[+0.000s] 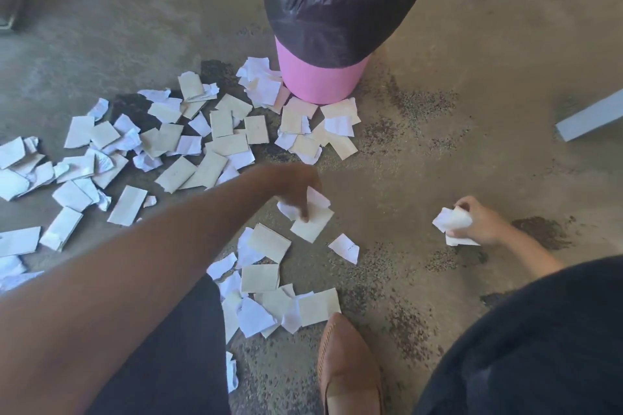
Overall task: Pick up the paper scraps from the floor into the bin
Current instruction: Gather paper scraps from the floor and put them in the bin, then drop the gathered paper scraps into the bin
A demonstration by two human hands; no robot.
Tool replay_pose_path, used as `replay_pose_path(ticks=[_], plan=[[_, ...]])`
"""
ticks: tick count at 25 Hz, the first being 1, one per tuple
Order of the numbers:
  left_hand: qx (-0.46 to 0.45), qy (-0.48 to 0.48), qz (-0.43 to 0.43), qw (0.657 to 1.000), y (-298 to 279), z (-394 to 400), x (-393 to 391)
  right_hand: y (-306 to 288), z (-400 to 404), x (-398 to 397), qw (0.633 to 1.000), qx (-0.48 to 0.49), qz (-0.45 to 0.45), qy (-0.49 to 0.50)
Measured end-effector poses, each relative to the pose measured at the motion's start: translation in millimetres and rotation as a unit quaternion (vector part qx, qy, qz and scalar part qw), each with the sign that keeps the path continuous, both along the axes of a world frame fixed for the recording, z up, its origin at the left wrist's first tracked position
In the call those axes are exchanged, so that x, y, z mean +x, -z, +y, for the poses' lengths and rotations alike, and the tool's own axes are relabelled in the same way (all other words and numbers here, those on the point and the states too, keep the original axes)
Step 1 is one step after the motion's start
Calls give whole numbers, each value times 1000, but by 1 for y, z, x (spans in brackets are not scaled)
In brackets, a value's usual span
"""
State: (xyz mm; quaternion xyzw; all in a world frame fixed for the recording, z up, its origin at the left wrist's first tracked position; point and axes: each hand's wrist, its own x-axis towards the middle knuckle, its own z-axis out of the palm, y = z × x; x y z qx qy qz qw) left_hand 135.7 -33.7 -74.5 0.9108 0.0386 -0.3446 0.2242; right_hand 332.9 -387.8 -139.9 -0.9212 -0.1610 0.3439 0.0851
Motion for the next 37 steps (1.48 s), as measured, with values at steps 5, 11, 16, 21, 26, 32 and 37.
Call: replay_pose_path(ticks=[5, 11, 16, 21, 26, 32, 37], plan=[[-47, -109, -71, 990, -29, 36, -4, -26, 64, -55, 979, 70, 74, -175], [-146, -258, -126, 947, -35, 43, -10, -6, 136, -126, 907, 75, 97, -403], [-207, -378, -162, 887, -43, 55, -21, 15, 140, -139, 862, 77, 8, -500], [-228, -442, -218, 840, -47, 61, -29, 20, 139, -139, 861, 92, 4, -500], [-251, -481, -317, 778, -69, 59, -14, 2, 142, -127, 885, 107, 52, -450], [-117, -454, -549, 692, -148, 87, 66, -136, 215, -32, 810, 461, -265, -246], [-12, -451, -476, 755, -172, 107, 135, -217, 293, 42, 750, 524, -375, -154]])
